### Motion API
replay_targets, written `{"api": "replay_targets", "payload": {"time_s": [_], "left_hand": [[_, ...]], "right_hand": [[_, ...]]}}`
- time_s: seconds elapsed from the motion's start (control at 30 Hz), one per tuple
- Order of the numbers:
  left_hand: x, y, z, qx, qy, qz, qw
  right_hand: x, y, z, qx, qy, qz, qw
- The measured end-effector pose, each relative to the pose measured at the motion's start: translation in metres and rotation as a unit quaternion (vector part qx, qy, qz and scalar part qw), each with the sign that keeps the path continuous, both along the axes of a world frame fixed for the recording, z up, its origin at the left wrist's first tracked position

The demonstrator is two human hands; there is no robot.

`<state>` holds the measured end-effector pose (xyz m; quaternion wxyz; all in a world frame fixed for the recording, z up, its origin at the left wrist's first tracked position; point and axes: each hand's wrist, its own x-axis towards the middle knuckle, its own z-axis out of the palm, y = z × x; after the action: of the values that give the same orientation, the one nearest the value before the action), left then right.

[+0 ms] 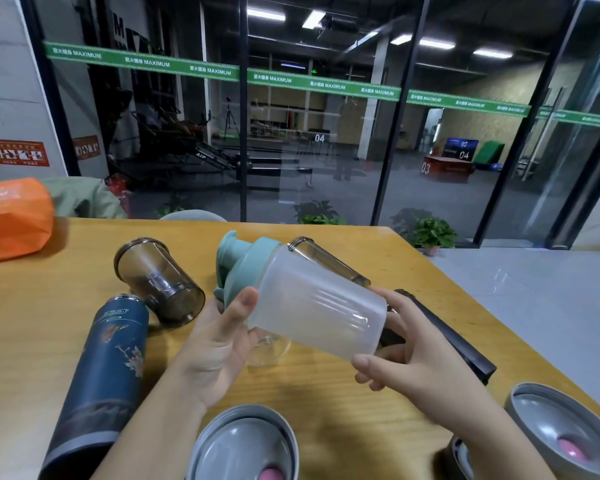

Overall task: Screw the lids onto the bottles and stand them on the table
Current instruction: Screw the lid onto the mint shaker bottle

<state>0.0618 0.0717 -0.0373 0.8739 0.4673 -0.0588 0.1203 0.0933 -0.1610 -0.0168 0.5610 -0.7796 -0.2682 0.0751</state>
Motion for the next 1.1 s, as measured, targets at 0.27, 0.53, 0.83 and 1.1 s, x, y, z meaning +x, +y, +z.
{"api": "replay_targets", "payload": {"time_s": [0.27, 0.53, 0.83, 1.1], "left_hand": [[0.0001, 0.0, -0.0028, 0.001, -0.009, -0.029, 1.0], [0.0008, -0.0011, -0.0018, -0.025, -0.011, -0.004, 1.0], [0.0008, -0.0017, -0.0007, -0.042, -0.005, -0.009, 0.999], [0.0014, -0.0017, -0.0041, -0.014, -0.027, -0.045, 0.999]], "right_hand": [[-0.0011, 0.0035, 0.0019, -0.034, 0.045, -0.031, 0.998], [-0.0033, 0.008, -0.0053, 0.031, 0.029, -0.011, 0.999], [-0.0038, 0.0039, -0.0031, -0.068, -0.13, -0.038, 0.988], [-0.004, 0.0055, 0.0031, -0.072, -0.032, -0.072, 0.994]]}}
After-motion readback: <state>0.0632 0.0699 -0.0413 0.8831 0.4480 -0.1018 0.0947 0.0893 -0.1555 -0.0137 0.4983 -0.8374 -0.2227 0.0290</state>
